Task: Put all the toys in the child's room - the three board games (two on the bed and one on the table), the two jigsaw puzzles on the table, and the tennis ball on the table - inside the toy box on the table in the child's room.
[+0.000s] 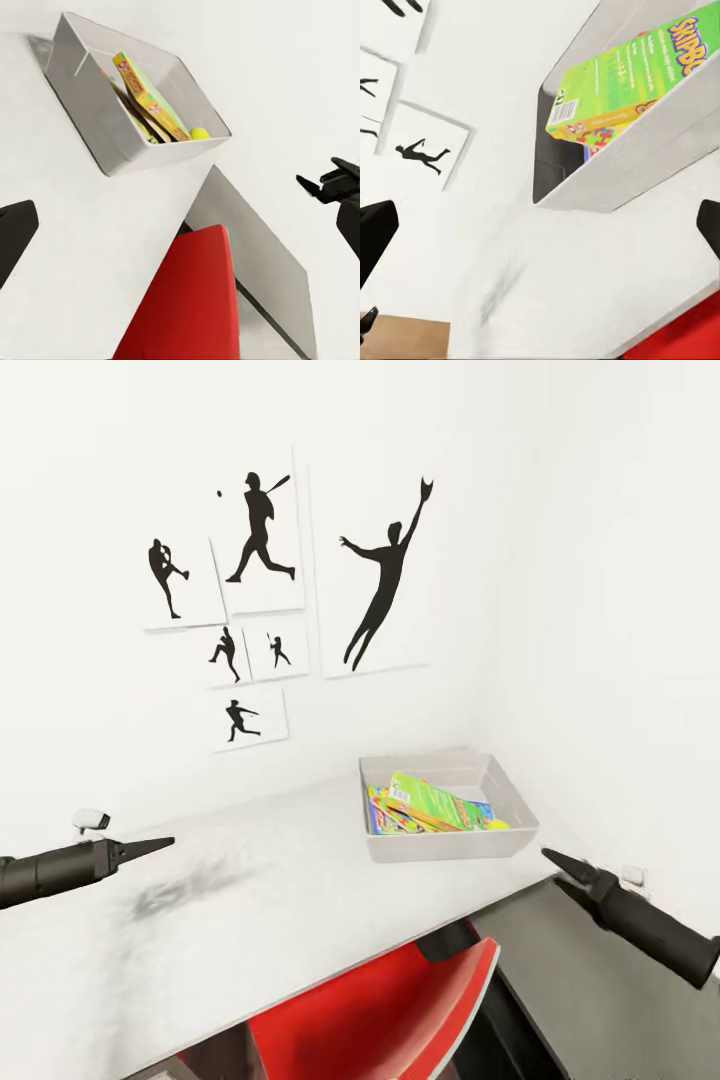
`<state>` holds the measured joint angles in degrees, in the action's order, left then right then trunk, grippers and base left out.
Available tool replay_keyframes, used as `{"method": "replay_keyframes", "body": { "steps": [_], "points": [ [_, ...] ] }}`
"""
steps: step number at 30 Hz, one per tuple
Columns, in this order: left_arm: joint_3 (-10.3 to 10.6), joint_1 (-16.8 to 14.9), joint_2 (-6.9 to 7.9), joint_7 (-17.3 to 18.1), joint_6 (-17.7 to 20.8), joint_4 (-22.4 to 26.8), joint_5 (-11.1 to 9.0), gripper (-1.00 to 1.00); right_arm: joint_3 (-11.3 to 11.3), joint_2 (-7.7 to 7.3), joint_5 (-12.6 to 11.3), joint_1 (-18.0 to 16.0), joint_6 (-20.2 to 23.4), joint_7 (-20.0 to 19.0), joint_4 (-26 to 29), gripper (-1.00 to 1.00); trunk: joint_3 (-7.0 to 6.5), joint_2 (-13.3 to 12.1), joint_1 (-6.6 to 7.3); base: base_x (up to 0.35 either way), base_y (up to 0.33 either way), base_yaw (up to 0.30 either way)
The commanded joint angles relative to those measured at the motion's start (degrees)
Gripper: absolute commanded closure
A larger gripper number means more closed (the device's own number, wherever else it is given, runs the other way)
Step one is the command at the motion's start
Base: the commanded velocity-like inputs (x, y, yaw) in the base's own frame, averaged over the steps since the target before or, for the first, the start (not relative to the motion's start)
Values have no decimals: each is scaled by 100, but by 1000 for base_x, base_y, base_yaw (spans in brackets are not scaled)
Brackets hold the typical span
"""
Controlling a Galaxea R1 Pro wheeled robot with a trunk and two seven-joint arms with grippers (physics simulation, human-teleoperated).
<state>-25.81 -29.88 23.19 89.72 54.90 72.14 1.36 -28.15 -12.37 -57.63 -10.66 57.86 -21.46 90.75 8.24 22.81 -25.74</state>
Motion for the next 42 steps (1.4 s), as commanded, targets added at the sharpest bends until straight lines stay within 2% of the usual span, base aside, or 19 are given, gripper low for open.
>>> {"method": "replay_keyframes", "body": {
  "steps": [1,4,8,17,28,42],
  "points": [
    [-70,2,10,28,57,0,13,-100,-38,4,41,91,-53,-305,0,-100,3,10,-4,-29,-39,-121],
    [-351,20,36,28,43,6,7,-100,-113,13,31,482,-597,-1366,-17,-100,-23,10,-4,-127,32,-151],
    [-453,25,49,28,39,24,5,-100,-131,11,32,648,-873,-1838,-43,-100,-56,10,-4,-217,117,-181],
    [-499,26,54,28,38,34,5,-100,-144,-1,33,695,-947,-2066,-41,-100,-107,10,-4,-70,29,-138],
    [-501,26,51,28,38,54,4,-100,-112,13,33,689,-956,-2075,-38,-100,-110,10,-4,-13,2,-8],
    [-499,26,45,28,38,55,-4,-100,-151,2,33,696,-952,-2092,-48,-100,-147,10,-4,-77,93,-26]
  ]
}}
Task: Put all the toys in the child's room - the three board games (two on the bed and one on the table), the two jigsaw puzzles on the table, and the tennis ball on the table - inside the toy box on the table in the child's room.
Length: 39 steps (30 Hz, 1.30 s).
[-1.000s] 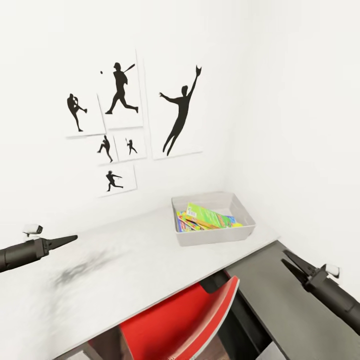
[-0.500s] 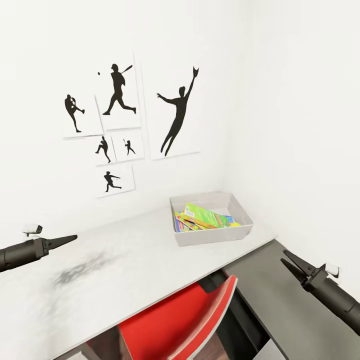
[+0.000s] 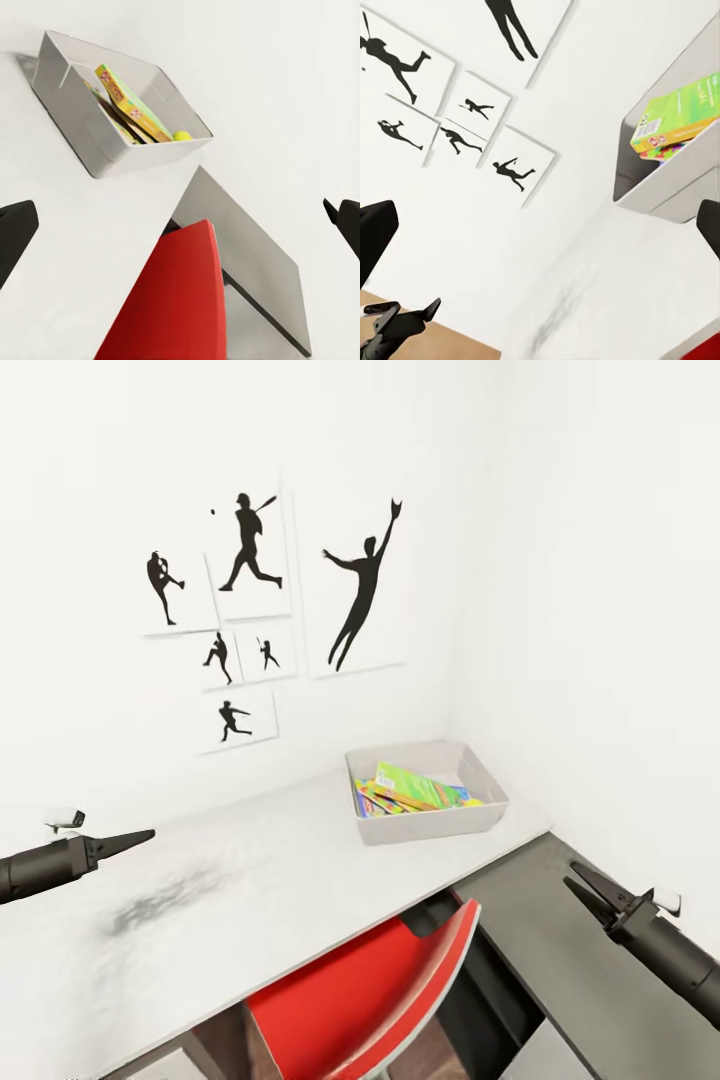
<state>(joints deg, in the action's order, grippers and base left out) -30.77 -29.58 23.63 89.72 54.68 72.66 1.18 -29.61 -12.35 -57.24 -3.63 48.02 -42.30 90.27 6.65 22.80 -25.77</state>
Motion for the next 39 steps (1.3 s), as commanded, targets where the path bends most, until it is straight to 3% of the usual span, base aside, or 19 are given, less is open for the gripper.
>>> {"method": "replay_keyframes", "body": {
  "steps": [1,21,39],
  "points": [
    [-4,-4,1,28,61,2,14,-100,-6,-1,-6,-6,31,-10,0,-100,7,12,-2,-184,4,-126],
    [-2,-4,0,28,61,20,14,-100,-10,5,-15,-6,32,-9,0,-100,-12,12,-2,-226,9,-23],
    [-18,-4,7,28,61,20,-19,-100,-10,5,-6,-6,32,-379,-8,-100,-130,12,-2,-147,147,-187]
  ]
}}
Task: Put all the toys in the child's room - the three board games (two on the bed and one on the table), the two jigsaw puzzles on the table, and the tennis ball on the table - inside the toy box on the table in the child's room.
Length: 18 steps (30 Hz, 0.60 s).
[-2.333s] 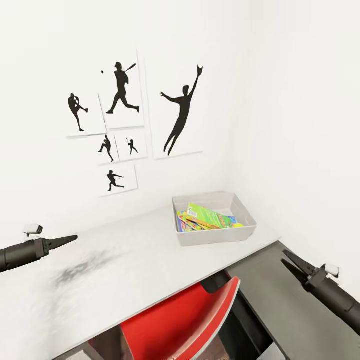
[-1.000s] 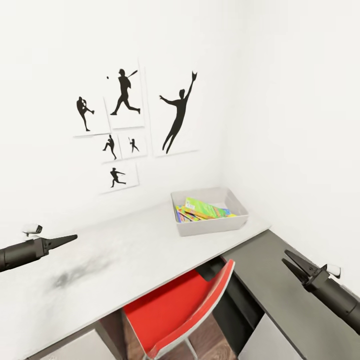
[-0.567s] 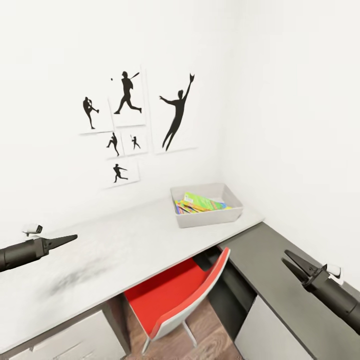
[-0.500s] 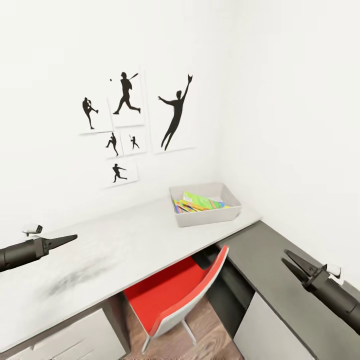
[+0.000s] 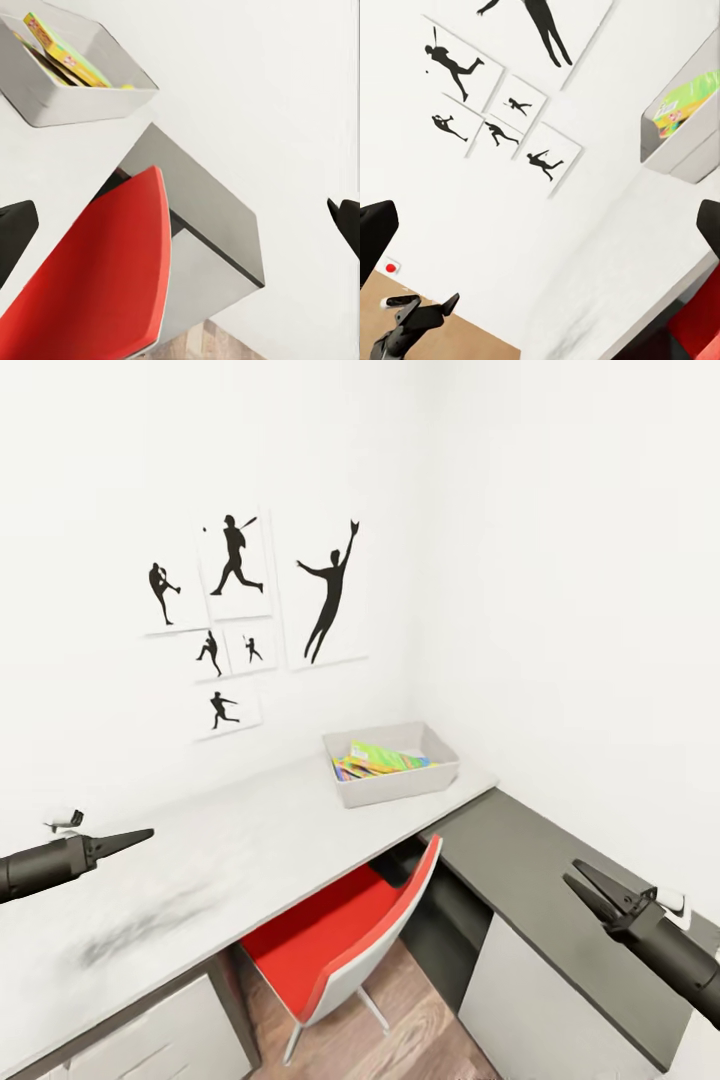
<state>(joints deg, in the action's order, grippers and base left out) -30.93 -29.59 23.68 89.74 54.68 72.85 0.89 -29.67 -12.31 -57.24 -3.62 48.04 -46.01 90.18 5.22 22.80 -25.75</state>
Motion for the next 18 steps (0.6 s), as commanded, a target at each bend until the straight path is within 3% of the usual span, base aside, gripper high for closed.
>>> {"method": "replay_keyframes", "body": {
  "steps": [1,10,18],
  "points": [
    [-5,-3,3,26,61,1,3,-100,-4,-3,-6,-7,30,-10,0,-100,6,12,-4,-5,135,-201],
    [-9,-3,5,26,61,1,-10,-100,-4,-3,-6,-7,29,-10,0,-100,-57,12,-4,-12,46,-203],
    [-16,-3,9,26,61,1,-10,-100,-4,-2,-6,-7,23,-5,0,-100,-113,12,-4,-136,58,-203]
  ]
}}
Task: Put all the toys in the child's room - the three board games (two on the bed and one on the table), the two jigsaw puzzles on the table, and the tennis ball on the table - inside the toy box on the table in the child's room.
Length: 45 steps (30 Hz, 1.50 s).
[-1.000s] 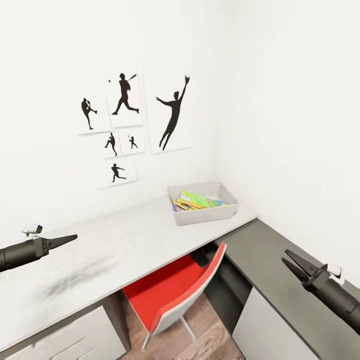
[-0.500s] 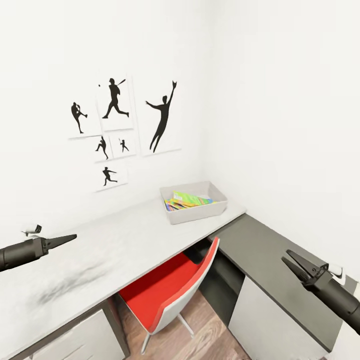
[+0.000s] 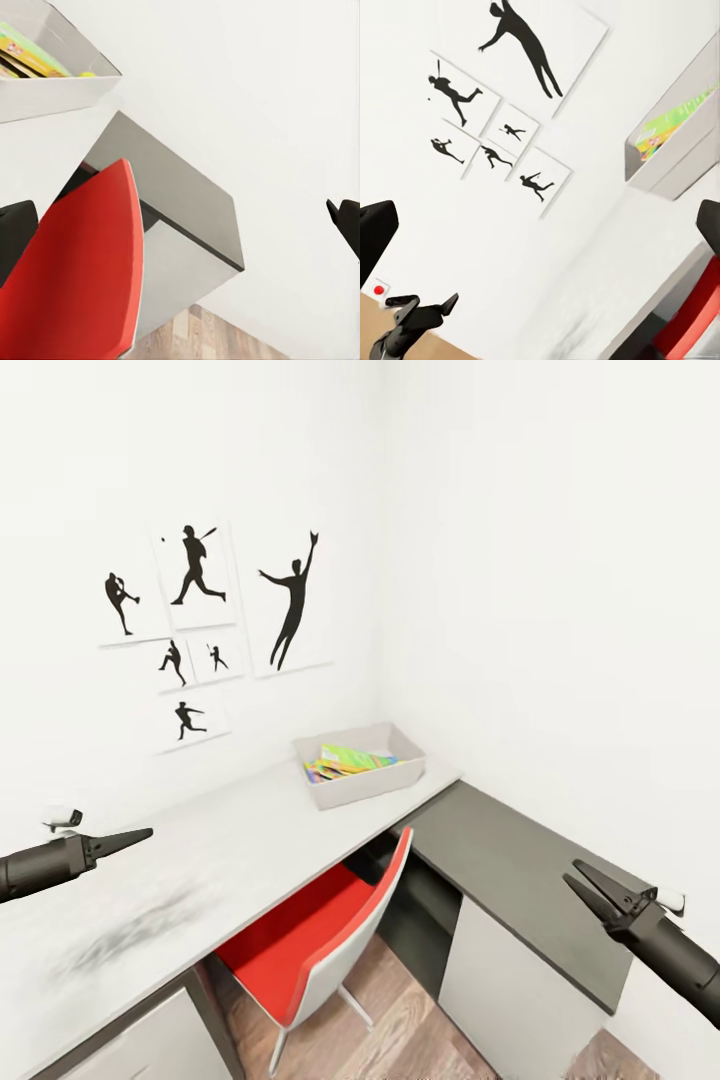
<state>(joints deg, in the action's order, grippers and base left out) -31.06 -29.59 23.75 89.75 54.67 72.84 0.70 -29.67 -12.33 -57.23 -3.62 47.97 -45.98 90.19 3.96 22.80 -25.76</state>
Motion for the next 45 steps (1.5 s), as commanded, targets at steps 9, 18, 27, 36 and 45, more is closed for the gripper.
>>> {"method": "replay_keyframes", "body": {
  "steps": [9,18,27,36,45],
  "points": [
    [1,-3,-1,25,61,2,9,-100,-4,2,-7,-7,28,-5,-7,-100,-50,12,-2,-94,6,-203],
    [-1,-3,0,25,61,6,9,-100,-4,-1,-7,-7,28,-4,-25,-100,-113,12,-2,-81,0,-203],
    [3,-3,-2,25,61,9,9,-100,-9,-6,-7,-7,28,-5,-36,-100,-175,12,-2,-80,0,-203],
    [4,-3,-2,25,61,11,9,-100,-5,-6,-7,-7,28,2,-36,-100,-238,12,-2,-80,0,-203],
    [3,-3,-2,25,61,11,9,-100,-10,-8,-7,-7,28,-3,-36,-100,-301,12,-2,-80,0,-203]
  ]
}}
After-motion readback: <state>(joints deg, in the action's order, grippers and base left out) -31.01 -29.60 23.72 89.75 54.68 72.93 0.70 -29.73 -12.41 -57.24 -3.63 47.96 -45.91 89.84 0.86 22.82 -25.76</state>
